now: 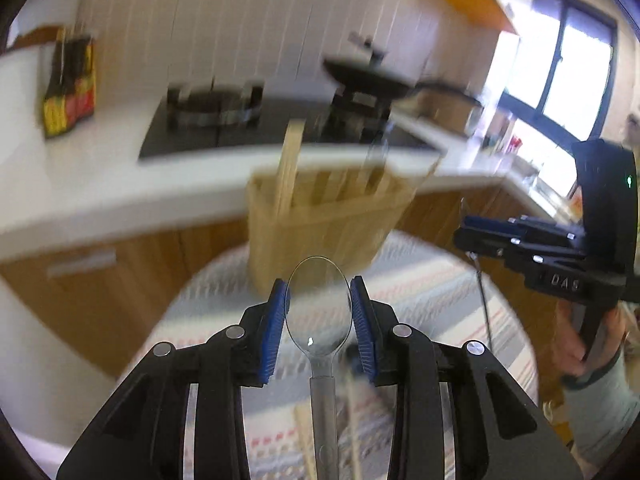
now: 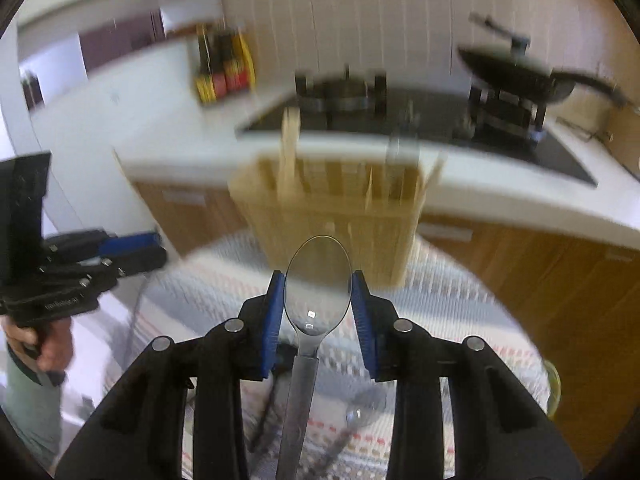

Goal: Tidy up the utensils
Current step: 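Lift both clear spoons and drop them into the tan caddy, then move both open tools back over the remaining utensils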

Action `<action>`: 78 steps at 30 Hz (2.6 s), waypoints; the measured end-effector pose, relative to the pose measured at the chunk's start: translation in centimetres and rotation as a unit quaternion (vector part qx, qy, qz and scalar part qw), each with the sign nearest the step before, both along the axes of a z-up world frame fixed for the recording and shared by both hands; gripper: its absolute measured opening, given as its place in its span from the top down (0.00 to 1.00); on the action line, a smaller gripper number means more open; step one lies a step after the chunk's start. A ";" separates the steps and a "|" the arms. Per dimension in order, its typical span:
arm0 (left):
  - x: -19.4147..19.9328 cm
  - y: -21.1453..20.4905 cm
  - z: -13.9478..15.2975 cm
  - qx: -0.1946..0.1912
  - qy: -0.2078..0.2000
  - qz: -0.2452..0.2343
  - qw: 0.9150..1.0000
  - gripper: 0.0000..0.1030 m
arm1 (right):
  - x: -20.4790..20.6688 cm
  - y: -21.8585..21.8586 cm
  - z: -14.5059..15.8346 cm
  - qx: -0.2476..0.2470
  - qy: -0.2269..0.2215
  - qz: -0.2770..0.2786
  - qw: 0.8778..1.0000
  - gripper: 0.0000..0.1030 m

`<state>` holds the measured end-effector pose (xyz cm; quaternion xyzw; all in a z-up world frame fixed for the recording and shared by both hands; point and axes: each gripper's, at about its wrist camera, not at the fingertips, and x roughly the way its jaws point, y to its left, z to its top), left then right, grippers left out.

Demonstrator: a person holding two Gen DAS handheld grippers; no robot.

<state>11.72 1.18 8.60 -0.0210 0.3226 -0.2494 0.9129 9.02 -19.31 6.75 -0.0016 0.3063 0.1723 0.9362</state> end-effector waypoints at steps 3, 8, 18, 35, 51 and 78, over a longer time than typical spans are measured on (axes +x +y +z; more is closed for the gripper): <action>0.5 -0.8 2.9 -0.007 -0.047 0.013 0.999 0.70 | 0.5 -0.2 3.2 0.023 -0.047 -0.006 0.999 0.70; 2.8 -1.9 7.4 -0.025 -0.111 0.032 0.993 0.70 | 3.0 -0.8 7.2 0.037 -0.115 -0.042 0.992 0.70; 6.8 -4.1 8.9 -0.040 -0.230 0.102 0.967 0.70 | 9.6 -2.1 6.2 0.011 -0.203 -0.146 0.968 0.70; 9.1 -4.2 3.6 -0.043 -0.249 0.155 0.955 0.69 | 12.1 -0.9 1.2 -0.031 -0.223 -0.176 0.958 0.70; 2.3 -0.5 3.0 -0.075 -0.145 0.102 0.981 0.53 | 3.8 -1.4 1.1 -0.019 -0.119 -0.135 0.984 0.52; -6.7 -2.0 -13.3 0.165 0.183 -0.066 0.967 0.67 | 1.1 -3.1 -17.3 -0.034 0.296 -0.104 0.949 0.53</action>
